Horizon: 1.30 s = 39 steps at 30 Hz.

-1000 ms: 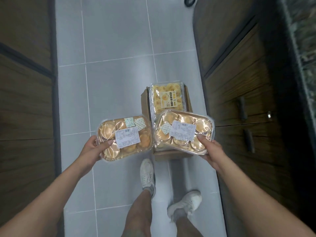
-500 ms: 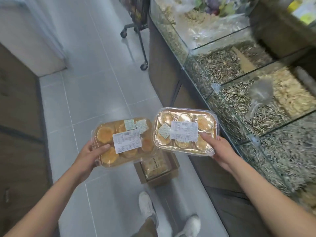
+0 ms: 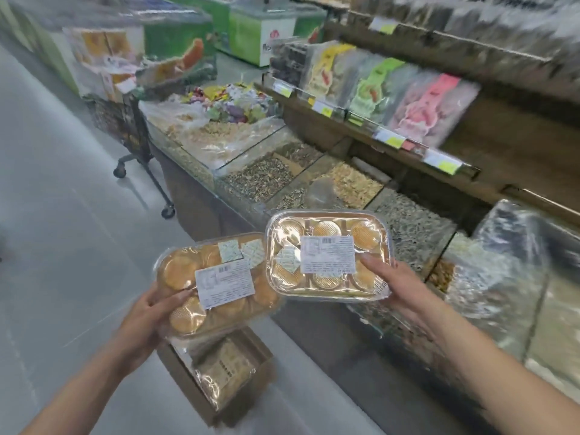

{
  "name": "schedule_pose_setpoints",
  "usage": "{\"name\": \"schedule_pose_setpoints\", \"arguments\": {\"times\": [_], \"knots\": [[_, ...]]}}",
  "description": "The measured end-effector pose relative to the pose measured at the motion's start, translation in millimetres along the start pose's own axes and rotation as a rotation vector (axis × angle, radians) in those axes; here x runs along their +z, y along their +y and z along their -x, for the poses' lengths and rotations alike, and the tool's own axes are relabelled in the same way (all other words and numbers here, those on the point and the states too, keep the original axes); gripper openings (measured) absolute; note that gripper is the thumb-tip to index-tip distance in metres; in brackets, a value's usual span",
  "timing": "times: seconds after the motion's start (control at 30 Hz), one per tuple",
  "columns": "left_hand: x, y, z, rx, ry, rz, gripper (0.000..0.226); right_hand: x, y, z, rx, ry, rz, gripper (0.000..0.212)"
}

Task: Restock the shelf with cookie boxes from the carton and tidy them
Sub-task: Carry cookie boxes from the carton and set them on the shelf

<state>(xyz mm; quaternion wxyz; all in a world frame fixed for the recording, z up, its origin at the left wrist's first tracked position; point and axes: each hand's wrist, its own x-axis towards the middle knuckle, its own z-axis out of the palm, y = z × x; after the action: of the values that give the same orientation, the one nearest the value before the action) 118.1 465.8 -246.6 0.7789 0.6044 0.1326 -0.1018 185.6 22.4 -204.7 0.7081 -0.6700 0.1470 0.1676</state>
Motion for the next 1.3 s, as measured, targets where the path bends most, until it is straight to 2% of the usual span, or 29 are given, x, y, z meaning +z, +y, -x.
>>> {"name": "schedule_pose_setpoints", "arguments": {"times": [0.1, 0.13, 0.17, 0.23, 0.3, 0.37, 0.4, 0.47, 0.53, 0.6, 0.67, 0.77, 0.83, 0.9, 0.93, 1.0, 1.07, 1.3], "knots": [[64.7, -2.1, 3.5, -0.011, -0.082, 0.035, 0.034, -58.5, -2.2, 45.1, -0.043, 0.076, -0.019, 0.073], [82.8, -7.1, 3.5, -0.025, -0.098, 0.035, 0.028, -79.0, -1.4, 60.1, -0.059, 0.109, -0.024, 0.079], [101.4, -12.3, 4.0, -0.040, -0.129, 0.032, 0.030, -100.5, 0.2, 74.7, -0.075, 0.143, -0.036, 0.088], [139.4, -21.2, 6.2, -0.043, -0.187, 0.009, 0.061, -141.3, 5.8, 105.2, -0.108, 0.183, -0.077, 0.094], [180.4, -26.3, 12.6, -0.046, -0.247, -0.035, 0.095, -177.3, 10.6, 138.5, -0.128, 0.229, -0.109, 0.087], [225.8, -31.4, 20.2, -0.049, -0.304, -0.083, 0.109, -211.0, 16.6, 170.8, -0.149, 0.294, -0.138, 0.068], [248.9, -34.3, 24.3, -0.048, -0.336, -0.087, 0.102, -227.5, 19.8, 185.5, -0.159, 0.330, -0.146, 0.056], [290.7, -40.8, 31.3, -0.062, -0.372, -0.056, 0.068, -259.3, 27.8, 210.4, -0.161, 0.402, -0.171, 0.041], [329.3, -47.3, 34.2, -0.073, -0.408, -0.063, 0.046, -287.2, 33.9, 231.7, -0.164, 0.481, -0.207, 0.038], [368.3, -51.2, 36.2, -0.085, -0.466, -0.077, 0.039, -312.5, 38.8, 249.5, -0.177, 0.544, -0.220, 0.039], [405.6, -53.9, 34.7, -0.112, -0.502, -0.104, 0.035, -336.0, 41.7, 263.3, -0.210, 0.603, -0.207, 0.043], [455.5, -60.3, 23.2, -0.138, -0.534, -0.132, 0.038, -367.3, 42.0, 280.5, -0.276, 0.689, -0.178, 0.068], [488.3, -61.3, 16.0, -0.156, -0.588, -0.117, 0.050, -385.5, 38.8, 289.5, -0.315, 0.711, -0.171, 0.074], [520.5, -62.4, 6.1, -0.166, -0.645, -0.126, 0.073, -405.6, 35.4, 295.1, -0.331, 0.735, -0.189, 0.076], [536.6, -63.9, -0.7, -0.172, -0.674, -0.133, 0.073, -416.3, 34.2, 296.5, -0.333, 0.752, -0.200, 0.076], [567.6, -69.7, -18.9, -0.180, -0.712, -0.160, 0.053, -434.7, 29.9, 296.9, -0.336, 0.801, -0.208, 0.075], [597.8, -75.9, -41.0, -0.179, -0.728, -0.200, 0.043, -453.5, 25.6, 294.0, -0.355, 0.855, -0.204, 0.072], [701.8, -77.8, -90.3, -0.190, -0.844, -0.231, 0.045, -520.1, 9.6, 282.6, -0.332, 1.047, -0.243, 0.066]]}}
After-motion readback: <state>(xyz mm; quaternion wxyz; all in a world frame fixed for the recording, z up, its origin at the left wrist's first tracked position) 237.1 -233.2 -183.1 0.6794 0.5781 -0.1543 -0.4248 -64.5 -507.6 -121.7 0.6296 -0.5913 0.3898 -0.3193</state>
